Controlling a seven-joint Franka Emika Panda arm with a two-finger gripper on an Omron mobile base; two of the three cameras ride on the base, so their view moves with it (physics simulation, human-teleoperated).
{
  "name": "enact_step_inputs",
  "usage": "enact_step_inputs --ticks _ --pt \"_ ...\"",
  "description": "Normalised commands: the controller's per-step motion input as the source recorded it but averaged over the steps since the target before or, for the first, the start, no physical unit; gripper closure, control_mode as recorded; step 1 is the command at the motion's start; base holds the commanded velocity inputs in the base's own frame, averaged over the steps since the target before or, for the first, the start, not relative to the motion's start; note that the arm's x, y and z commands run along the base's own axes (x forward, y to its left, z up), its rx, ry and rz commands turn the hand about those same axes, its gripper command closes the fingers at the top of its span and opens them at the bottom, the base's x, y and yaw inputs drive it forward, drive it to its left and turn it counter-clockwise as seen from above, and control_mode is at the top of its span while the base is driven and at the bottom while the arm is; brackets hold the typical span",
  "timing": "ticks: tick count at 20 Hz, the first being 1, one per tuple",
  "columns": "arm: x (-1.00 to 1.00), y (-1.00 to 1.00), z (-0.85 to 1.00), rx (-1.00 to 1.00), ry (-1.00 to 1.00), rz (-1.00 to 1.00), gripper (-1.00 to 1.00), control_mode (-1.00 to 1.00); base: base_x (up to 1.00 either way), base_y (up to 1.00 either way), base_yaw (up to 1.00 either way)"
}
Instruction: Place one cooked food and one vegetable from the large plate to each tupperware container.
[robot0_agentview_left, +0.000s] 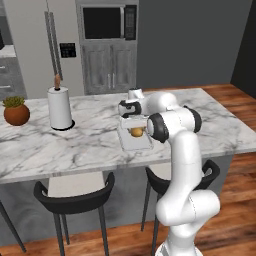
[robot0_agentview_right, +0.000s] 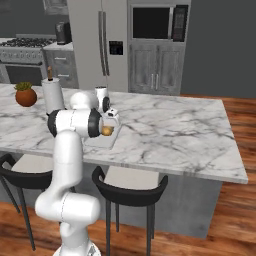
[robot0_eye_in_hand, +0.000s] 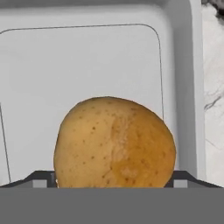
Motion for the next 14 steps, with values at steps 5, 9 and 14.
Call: enact_step_inputs --ticks 5,9,14 --pt "-0.32 0.02 0.41 0.0 0.0 0.0 -1.0 -1.0 0.0 0.0 0.0" --pt "-0.64 0.0 0.43 0.0 -0.02 0.0 -1.0 -1.0 0.0 0.0 0.0" --pt "-0.97 0.09 0.33 0.0 0.0 0.0 -1.0 -1.0 0.0 0.0 0.0"
